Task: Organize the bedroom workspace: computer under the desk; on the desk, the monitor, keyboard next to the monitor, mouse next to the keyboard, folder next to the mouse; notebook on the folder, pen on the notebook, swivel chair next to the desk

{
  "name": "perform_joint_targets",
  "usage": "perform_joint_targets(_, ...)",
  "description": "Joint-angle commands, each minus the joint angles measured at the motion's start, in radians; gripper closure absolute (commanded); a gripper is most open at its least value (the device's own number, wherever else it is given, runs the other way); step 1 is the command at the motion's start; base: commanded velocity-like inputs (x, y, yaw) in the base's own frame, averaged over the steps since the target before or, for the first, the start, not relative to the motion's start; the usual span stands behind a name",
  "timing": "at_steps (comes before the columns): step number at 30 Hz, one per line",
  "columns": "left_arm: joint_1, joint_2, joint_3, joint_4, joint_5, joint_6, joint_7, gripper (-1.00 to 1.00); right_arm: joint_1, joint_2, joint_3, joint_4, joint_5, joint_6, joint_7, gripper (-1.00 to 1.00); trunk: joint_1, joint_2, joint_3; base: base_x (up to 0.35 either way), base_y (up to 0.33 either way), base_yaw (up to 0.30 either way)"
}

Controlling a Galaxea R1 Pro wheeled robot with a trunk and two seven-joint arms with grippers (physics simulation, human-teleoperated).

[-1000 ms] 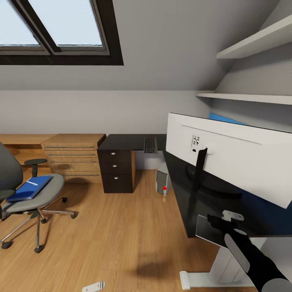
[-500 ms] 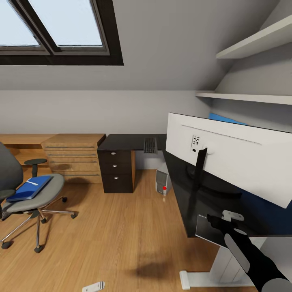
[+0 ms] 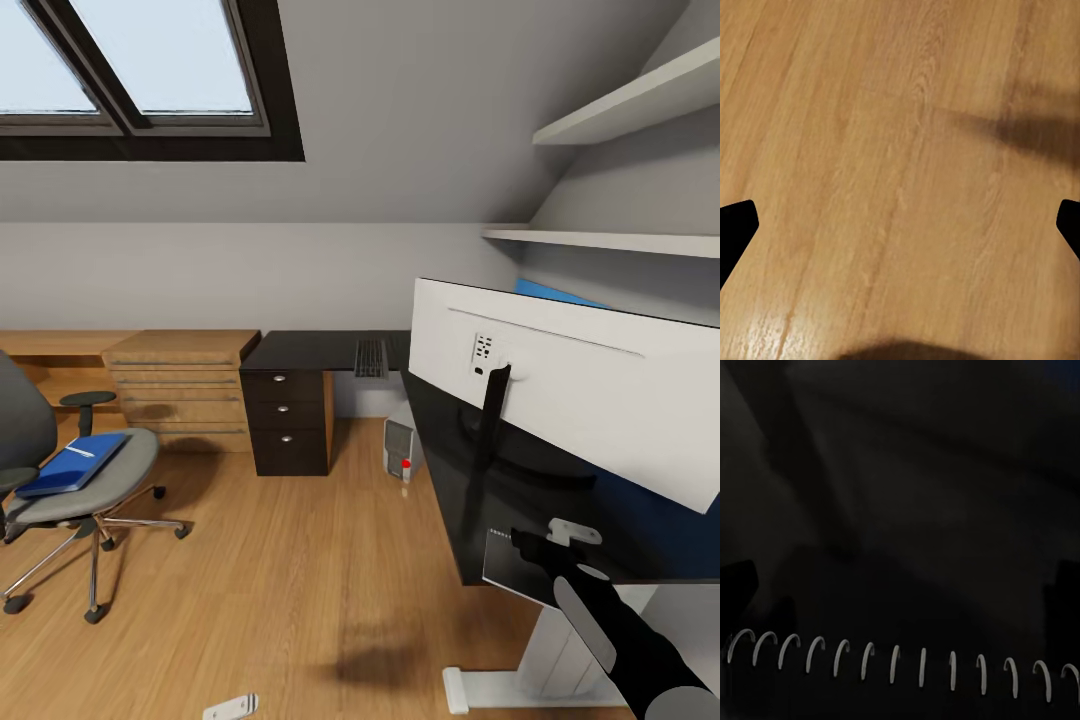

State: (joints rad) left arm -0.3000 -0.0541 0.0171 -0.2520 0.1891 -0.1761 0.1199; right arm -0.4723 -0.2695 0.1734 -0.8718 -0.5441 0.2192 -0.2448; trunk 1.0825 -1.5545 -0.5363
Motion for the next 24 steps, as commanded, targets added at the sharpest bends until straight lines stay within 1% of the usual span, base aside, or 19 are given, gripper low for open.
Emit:
perform_joint_targets(1,-0.001,-0.001,0.001,0.0,0.006,-0.003,0.0,-1.0,0.0,-0.002,0.005,-0.004,-0.016,0.003,-0.009,-1.0,-0.004,0.007,0.002,0.0,0.0,0.0)
perform_joint_targets(8,-0.001,-0.001,0.001,0.0,0.005,-0.003,0.001,-1.0,0.0,-0.002,0.006,-0.025,-0.016,0.003,-0.01,-1.0,-0.031,0.056,0.024,0.0,0.0,0.0)
perform_joint_targets(24,-0.001,-0.001,0.001,0.0,0.005,-0.003,0.001,-1.0,0.0,-0.002,0.006,-0.03,-0.016,0.003,-0.01,-1.0,-0.092,0.168,0.074,0.0,0.0,0.0)
